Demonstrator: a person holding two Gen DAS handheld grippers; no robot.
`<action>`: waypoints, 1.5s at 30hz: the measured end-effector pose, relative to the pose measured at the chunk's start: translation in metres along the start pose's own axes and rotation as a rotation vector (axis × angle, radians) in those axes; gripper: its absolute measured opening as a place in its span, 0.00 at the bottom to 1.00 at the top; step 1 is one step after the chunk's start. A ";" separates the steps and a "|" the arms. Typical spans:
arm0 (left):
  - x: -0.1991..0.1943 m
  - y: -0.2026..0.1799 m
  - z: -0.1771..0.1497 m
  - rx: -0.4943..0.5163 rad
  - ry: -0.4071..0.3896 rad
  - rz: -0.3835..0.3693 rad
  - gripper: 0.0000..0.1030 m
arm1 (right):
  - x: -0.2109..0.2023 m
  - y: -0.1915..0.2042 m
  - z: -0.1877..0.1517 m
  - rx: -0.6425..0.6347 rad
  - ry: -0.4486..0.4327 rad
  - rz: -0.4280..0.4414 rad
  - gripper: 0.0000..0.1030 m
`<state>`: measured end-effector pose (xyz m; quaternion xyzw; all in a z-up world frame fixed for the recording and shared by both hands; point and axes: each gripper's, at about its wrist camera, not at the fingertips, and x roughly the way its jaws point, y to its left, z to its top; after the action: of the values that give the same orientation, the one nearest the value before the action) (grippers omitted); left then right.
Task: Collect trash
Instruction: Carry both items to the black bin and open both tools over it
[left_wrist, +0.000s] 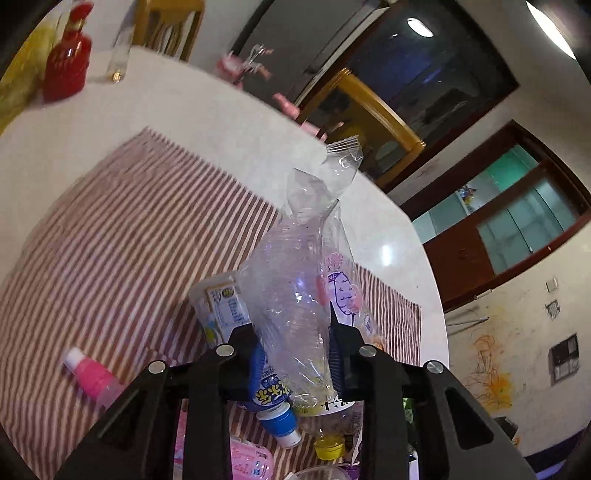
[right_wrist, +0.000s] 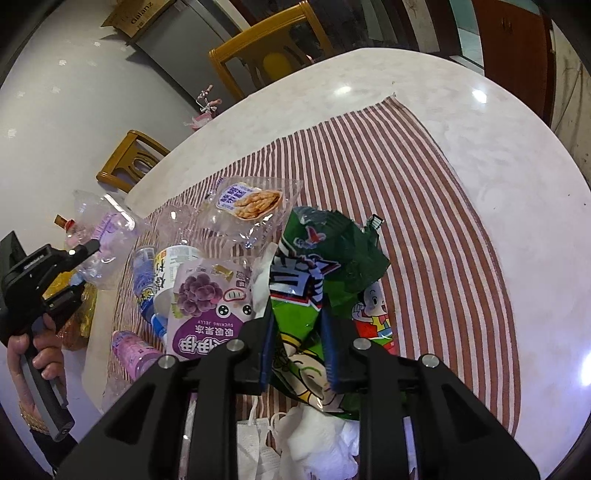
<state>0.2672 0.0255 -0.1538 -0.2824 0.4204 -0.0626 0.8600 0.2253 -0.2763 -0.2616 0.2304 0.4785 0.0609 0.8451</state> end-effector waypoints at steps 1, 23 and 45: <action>-0.004 -0.002 0.001 0.018 -0.011 -0.004 0.27 | -0.002 0.000 0.000 0.000 -0.005 0.000 0.21; -0.094 -0.097 -0.083 0.464 -0.130 -0.168 0.27 | -0.130 -0.018 -0.024 0.027 -0.281 -0.003 0.18; -0.038 -0.282 -0.332 0.961 0.288 -0.607 0.27 | -0.216 -0.349 -0.280 0.861 -0.272 -0.562 0.80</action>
<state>0.0274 -0.3400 -0.1376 0.0428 0.3578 -0.5277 0.7692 -0.1658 -0.5623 -0.3714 0.4250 0.3896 -0.4003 0.7123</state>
